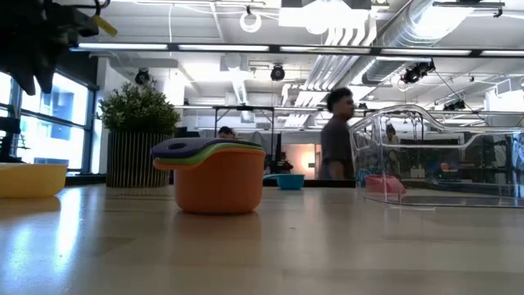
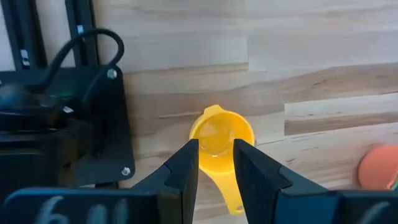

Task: Nest measuring cups in basket
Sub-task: Stack the yellow measuring cup on top of the violet measuring cup

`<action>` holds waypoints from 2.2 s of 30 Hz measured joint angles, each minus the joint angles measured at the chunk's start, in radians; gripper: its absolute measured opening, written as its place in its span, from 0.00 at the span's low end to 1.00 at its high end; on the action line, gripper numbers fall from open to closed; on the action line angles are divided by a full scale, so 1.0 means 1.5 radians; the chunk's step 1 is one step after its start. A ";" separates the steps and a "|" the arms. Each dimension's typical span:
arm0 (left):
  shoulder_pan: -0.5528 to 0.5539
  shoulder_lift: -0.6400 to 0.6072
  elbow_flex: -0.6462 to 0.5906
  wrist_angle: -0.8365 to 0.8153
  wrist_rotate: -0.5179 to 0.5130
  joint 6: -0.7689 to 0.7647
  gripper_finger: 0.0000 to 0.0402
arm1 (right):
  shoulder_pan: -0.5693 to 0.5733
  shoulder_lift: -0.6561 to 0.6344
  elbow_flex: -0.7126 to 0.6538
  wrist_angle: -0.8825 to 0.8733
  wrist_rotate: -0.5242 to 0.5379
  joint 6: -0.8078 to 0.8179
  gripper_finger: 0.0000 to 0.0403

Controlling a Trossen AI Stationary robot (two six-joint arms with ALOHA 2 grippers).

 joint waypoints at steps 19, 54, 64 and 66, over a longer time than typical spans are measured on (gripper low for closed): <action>0.000 0.003 -0.080 0.110 0.067 -0.141 0.23 | -0.001 0.000 0.000 0.000 -0.004 0.012 0.15; 0.219 0.082 -0.081 0.239 0.070 0.360 0.23 | -0.001 0.000 0.000 0.000 -0.006 -0.131 0.15; 0.265 0.118 -0.081 0.244 0.121 0.618 0.25 | -0.001 0.000 0.000 0.000 -0.005 -0.130 0.15; 0.269 0.132 -0.081 0.241 0.135 0.663 0.26 | -0.001 0.000 0.000 0.000 -0.005 -0.130 0.15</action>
